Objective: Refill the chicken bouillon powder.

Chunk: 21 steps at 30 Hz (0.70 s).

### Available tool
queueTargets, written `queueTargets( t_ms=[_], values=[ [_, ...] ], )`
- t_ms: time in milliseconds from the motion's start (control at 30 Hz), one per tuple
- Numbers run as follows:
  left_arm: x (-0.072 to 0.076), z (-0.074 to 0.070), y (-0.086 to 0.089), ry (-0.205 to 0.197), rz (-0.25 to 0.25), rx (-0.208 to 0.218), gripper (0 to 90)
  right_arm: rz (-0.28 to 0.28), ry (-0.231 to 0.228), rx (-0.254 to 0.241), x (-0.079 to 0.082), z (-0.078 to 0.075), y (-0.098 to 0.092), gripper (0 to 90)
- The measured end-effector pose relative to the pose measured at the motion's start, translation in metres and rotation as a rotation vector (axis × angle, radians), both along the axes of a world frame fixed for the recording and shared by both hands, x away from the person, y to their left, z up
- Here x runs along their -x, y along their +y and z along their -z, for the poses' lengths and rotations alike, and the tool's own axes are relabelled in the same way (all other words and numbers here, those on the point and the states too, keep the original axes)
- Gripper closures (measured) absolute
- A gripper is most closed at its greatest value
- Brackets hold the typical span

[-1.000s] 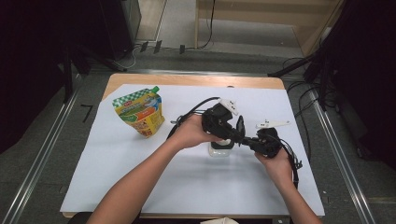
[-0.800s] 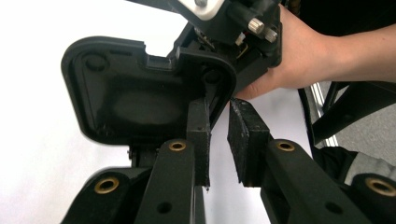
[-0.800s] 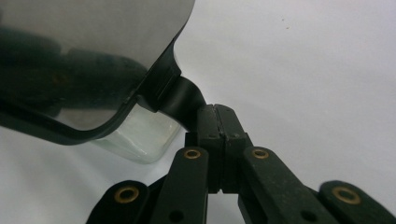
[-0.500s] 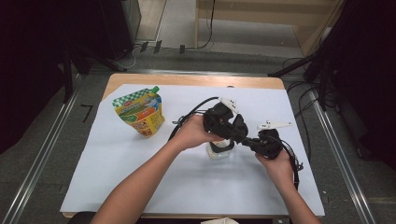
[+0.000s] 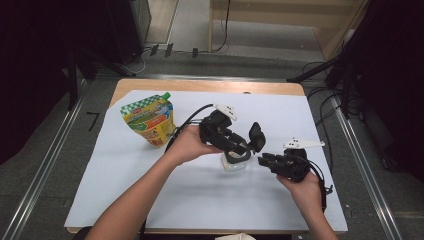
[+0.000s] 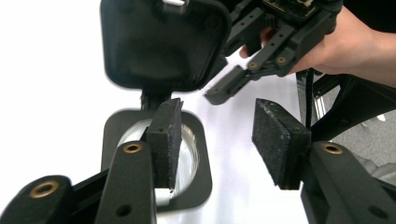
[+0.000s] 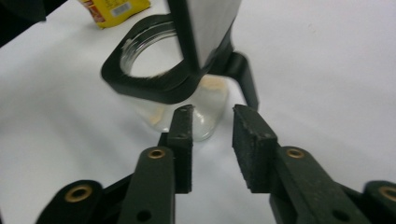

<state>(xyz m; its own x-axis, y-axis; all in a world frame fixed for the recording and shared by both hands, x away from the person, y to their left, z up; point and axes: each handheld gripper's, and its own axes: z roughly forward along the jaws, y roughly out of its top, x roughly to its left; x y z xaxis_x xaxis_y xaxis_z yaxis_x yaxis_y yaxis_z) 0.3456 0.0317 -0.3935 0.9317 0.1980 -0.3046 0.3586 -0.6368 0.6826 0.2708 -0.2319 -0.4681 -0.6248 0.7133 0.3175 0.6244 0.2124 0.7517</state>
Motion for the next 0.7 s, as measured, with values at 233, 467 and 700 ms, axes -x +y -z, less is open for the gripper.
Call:
queueTargets(
  t_ms=[233, 467, 700],
  values=[
    [0.012, 0.004, 0.028, 0.027, -0.065, 0.042, 48.5, -0.038, -0.029, 0.010, 0.020, -0.001, 0.010, 59.9],
    [0.017, 0.014, 0.051, 0.028, -0.109, 0.014, 45.3, -0.101, -0.031, 0.012, 0.027, 0.001, 0.030, 57.3],
    [0.021, 0.015, 0.068, 0.023, -0.136, 0.010, 44.3, -0.166, 0.010, 0.029, 0.026, 0.004, 0.044, 51.9]
  ],
)
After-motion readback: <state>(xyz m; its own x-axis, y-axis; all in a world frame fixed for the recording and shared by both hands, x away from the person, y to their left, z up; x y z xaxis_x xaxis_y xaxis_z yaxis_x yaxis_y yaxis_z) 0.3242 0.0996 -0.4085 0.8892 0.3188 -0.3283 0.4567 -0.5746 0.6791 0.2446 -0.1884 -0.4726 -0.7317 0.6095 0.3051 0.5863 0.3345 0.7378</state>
